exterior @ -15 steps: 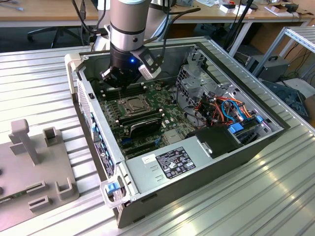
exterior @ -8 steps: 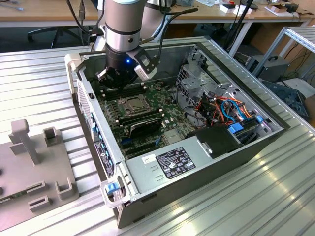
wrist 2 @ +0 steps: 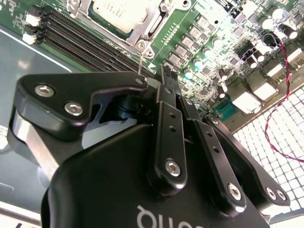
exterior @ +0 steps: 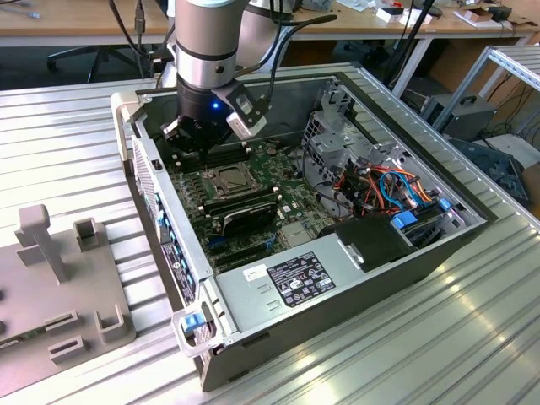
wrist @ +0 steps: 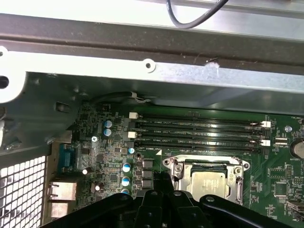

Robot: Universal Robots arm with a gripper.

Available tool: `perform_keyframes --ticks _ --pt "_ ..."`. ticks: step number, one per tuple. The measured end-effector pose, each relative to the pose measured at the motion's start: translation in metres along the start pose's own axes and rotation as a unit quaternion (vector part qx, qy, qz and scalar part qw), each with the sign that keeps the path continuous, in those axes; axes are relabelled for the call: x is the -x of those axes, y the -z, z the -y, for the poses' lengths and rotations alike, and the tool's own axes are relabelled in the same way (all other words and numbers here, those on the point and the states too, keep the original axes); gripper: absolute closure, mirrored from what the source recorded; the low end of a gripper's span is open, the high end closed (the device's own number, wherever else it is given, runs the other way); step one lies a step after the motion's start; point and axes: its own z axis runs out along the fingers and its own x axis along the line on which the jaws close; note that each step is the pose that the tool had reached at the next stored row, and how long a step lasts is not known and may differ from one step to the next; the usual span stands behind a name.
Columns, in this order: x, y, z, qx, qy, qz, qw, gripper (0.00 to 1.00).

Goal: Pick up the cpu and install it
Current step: 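Install the first cpu locking lever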

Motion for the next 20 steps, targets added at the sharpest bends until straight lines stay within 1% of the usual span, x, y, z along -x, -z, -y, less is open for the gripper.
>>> perform_keyframes --ticks 4,8,9,12,14,15,17,18,20 --pt "0.0000 0.0024 -0.0003 0.0000 0.000 0.0000 1.00000 0.89" --pt "0.0001 0.0033 -0.0010 0.0004 0.000 0.0000 1.00000 0.89" --pt "0.0001 0.0034 -0.0010 0.0027 0.000 0.0001 1.00000 0.89" --pt "0.0001 0.0033 -0.0015 0.0070 -0.001 0.0005 0.99998 0.89" --pt "0.0002 0.0033 -0.0019 0.0079 0.000 0.0005 0.99997 0.89" --pt "0.0001 0.0033 -0.0020 0.0094 -0.001 0.0006 0.99996 0.89" --pt "0.0002 0.0033 -0.0020 0.0139 -0.001 0.0009 0.99990 0.89" --pt "0.0002 0.0032 -0.0020 0.0212 -0.001 0.0014 0.99977 0.89" --pt "0.0002 0.0033 -0.0020 0.0345 -0.002 0.0021 0.99940 0.89"
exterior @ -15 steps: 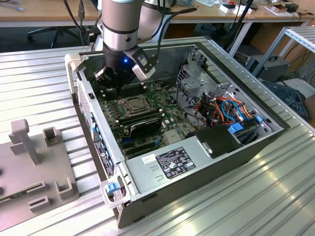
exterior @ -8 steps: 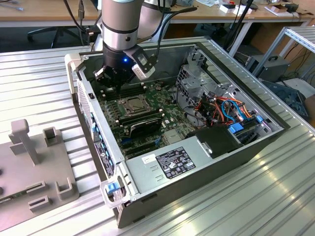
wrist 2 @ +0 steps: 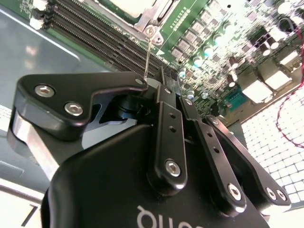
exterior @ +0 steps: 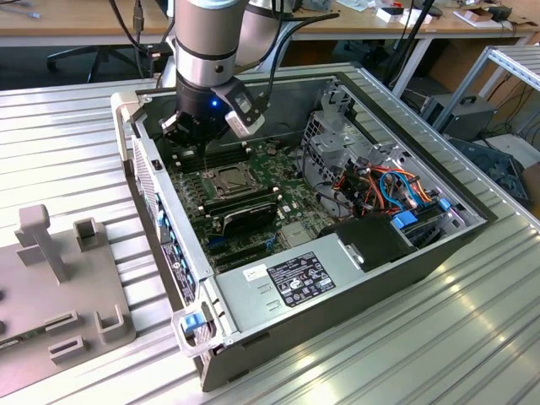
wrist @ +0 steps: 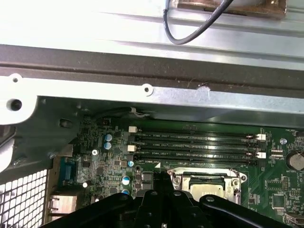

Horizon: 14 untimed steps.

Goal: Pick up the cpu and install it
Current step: 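Install the first cpu locking lever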

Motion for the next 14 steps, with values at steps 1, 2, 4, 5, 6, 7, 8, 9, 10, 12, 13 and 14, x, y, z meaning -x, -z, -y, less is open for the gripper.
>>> perform_keyframes --ticks 1,2,4,5,6,7,8,9,10,12,13,14 --pt "0.0000 0.0000 0.0000 0.0045 0.000 0.0003 0.99999 0.89" --pt "0.0000 0.0000 0.0000 0.0050 0.000 0.0003 0.99999 0.89" --pt "0.0000 0.0000 0.0000 0.0051 0.000 0.0003 0.99999 0.89" --pt "0.0003 0.0000 0.0000 0.0051 0.000 0.0002 0.99999 0.89" --pt "0.0013 -0.0001 0.0001 0.0051 0.000 -0.0001 0.99999 0.89" --pt "0.0025 -0.0001 0.0002 0.0052 -0.001 -0.0009 0.99999 0.89" --pt "0.0045 -0.0003 0.0004 0.0052 -0.001 -0.0024 0.99998 0.89" --pt "0.0060 -0.0004 0.0005 0.0053 -0.001 -0.0034 0.99998 0.89" --pt "0.0090 -0.0006 0.0007 0.0054 -0.001 -0.0053 0.99997 0.89" --pt "0.0136 -0.0008 0.0012 0.0059 -0.002 -0.0083 0.99995 0.89" --pt "0.0155 -0.0009 0.0015 0.0062 -0.002 -0.0095 0.99993 0.89" --pt "0.0177 -0.0010 0.0018 0.0066 -0.002 -0.0107 0.99992 0.89"
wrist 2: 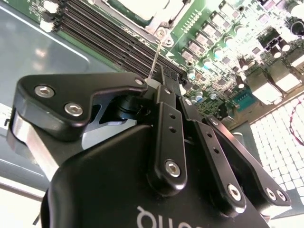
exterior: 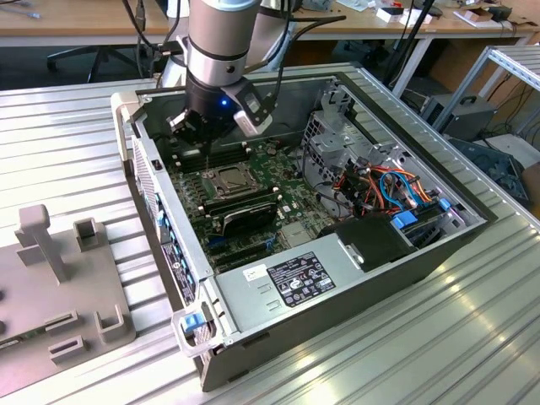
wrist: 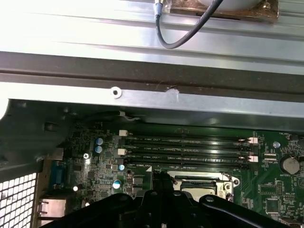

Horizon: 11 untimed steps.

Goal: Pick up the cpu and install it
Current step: 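Install the first cpu locking lever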

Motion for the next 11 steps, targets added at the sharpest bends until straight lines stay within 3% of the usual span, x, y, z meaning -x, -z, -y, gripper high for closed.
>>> perform_keyframes --ticks 6,11 --pt "0.0119 -0.0002 0.0020 0.0024 -0.001 -0.0055 0.99998 0.89" --pt "0.0139 -0.0003 0.0021 0.0027 -0.001 -0.0060 0.99998 0.89"
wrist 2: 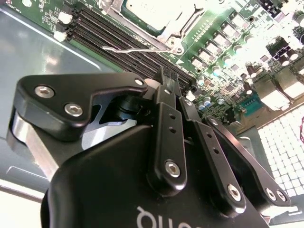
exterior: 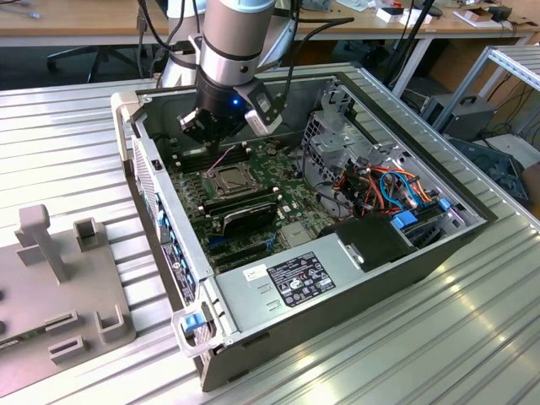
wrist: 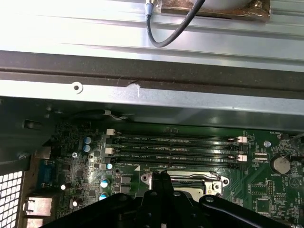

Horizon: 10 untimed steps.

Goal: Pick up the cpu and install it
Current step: 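Install the first cpu locking lever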

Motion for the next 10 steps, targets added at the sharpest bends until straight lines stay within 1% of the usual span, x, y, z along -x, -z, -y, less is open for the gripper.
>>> perform_keyframes --ticks 8,10 --pt "0.0120 -0.0016 0.0010 0.0000 0.000 0.0000 1.00000 0.89" --pt "0.0131 -0.0025 0.0012 0.0004 0.000 0.0001 1.00000 0.89"
